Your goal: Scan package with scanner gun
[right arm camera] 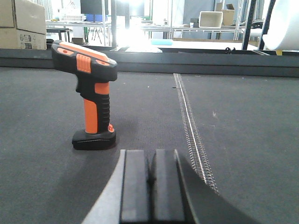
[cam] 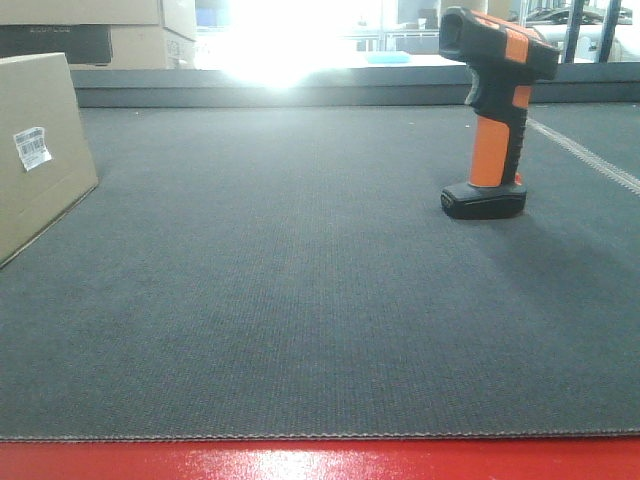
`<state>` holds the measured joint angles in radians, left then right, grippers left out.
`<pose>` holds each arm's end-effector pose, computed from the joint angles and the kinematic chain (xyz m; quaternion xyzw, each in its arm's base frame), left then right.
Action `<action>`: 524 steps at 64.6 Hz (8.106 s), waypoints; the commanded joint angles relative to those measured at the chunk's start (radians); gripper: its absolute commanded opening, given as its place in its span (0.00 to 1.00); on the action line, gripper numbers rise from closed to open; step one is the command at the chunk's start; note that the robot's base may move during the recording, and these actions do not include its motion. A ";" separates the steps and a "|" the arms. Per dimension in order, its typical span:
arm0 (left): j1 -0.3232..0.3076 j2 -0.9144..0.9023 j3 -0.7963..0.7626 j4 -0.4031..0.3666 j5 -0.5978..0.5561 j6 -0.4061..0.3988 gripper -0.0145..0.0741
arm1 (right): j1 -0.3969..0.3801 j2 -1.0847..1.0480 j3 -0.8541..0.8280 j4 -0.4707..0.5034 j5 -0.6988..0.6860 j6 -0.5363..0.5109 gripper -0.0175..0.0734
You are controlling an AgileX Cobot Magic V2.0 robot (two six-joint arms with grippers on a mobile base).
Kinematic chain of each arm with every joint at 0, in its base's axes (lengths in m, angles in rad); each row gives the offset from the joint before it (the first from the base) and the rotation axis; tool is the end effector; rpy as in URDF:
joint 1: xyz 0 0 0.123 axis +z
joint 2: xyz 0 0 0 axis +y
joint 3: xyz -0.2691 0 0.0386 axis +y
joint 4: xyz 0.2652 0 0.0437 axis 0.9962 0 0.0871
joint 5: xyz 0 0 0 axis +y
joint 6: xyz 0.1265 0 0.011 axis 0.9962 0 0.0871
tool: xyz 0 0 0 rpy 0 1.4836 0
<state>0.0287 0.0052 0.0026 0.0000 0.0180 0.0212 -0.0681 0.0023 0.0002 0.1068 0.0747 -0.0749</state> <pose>0.1233 0.0035 0.2124 -0.0026 0.6851 0.0182 0.7283 0.1230 -0.0074 0.2065 0.0322 0.7027 -0.0102 0.7107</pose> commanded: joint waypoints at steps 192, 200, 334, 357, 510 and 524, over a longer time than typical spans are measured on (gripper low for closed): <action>0.023 1.745 -1.732 -0.009 1.194 0.049 0.82 | 0.055 0.562 -0.579 0.000 0.051 0.000 0.82; 0.023 1.798 -1.732 -0.016 1.194 0.064 0.82 | 0.055 0.562 -0.579 0.000 0.051 0.000 0.82; 0.076 1.574 -1.508 -0.646 1.203 0.131 0.04 | 0.353 1.132 -0.409 0.211 -0.611 0.000 0.82; 0.076 1.574 -1.508 -0.646 1.203 0.131 0.04 | 0.353 1.395 -0.415 0.211 -0.952 0.000 0.82; 0.076 1.574 -1.508 -0.613 1.203 0.135 0.04 | 0.307 1.740 -0.756 0.290 -0.902 0.000 0.82; 0.076 1.574 -1.508 -0.613 1.203 0.135 0.04 | 0.307 1.740 -0.769 0.290 -0.892 0.000 0.73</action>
<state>0.1041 1.5919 -1.5034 -0.5942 1.2273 0.1533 0.2446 1.7437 -0.7610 0.3914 -0.8005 -0.0711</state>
